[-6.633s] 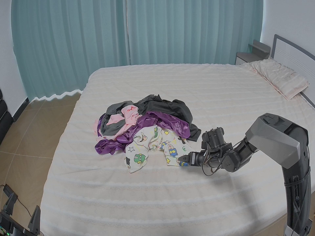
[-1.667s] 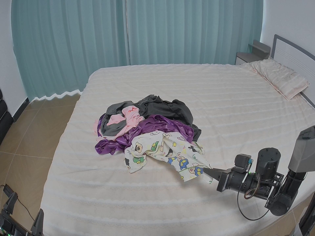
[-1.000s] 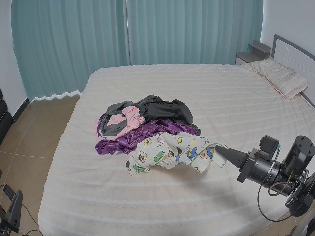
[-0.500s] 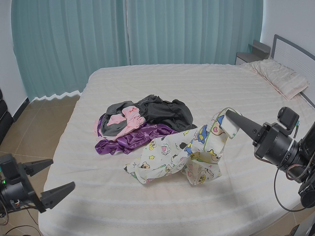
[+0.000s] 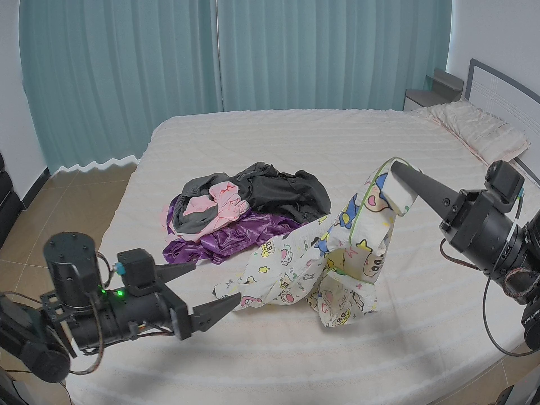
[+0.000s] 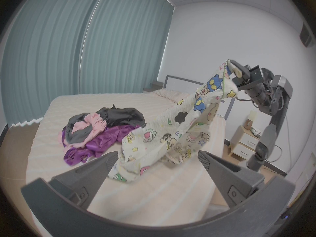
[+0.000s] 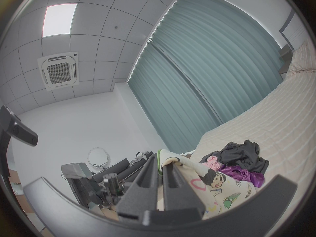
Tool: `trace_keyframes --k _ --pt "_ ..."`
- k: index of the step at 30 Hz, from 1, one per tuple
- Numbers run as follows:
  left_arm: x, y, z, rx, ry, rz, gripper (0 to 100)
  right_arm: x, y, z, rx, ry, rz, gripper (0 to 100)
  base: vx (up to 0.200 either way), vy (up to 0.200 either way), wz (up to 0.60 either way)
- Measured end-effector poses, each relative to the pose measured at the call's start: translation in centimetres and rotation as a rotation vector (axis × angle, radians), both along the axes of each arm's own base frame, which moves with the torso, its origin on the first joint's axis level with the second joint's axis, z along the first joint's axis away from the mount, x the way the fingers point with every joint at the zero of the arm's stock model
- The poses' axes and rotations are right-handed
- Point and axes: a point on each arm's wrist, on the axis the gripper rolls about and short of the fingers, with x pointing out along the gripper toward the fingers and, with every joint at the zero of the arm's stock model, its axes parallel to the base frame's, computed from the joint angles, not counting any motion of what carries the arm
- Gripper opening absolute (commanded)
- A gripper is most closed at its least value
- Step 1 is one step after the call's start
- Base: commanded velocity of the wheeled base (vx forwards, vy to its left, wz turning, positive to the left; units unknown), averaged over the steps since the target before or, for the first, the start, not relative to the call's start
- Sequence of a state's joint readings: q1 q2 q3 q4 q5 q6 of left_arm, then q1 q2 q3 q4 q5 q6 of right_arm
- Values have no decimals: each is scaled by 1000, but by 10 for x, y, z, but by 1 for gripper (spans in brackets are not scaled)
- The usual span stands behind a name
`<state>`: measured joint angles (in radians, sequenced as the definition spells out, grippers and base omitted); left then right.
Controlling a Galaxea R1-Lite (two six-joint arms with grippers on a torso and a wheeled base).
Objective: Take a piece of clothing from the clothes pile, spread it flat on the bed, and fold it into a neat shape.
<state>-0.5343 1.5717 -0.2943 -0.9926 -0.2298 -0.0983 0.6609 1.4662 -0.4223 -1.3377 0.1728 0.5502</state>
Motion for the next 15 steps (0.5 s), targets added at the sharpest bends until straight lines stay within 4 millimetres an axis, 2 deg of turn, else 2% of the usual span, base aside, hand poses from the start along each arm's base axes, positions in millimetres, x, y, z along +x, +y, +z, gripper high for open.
trace_keyframes --k 4,8,11,15 --pt "12 -27 -19 -20 -24 22 100 0 2 14 31 -33 -9 0 0 0 0" --pt "11 -48 -38 -45 40 21 100 1 5 38 81 -86 -14 0 0 0 0" --pt "10 -56 -48 -40 80 25 100 1 5 53 105 -109 -22 0 0 0 0" --pt "11 -61 -52 -44 78 48 100 2 6 59 111 -118 -31 0 0 0 0"
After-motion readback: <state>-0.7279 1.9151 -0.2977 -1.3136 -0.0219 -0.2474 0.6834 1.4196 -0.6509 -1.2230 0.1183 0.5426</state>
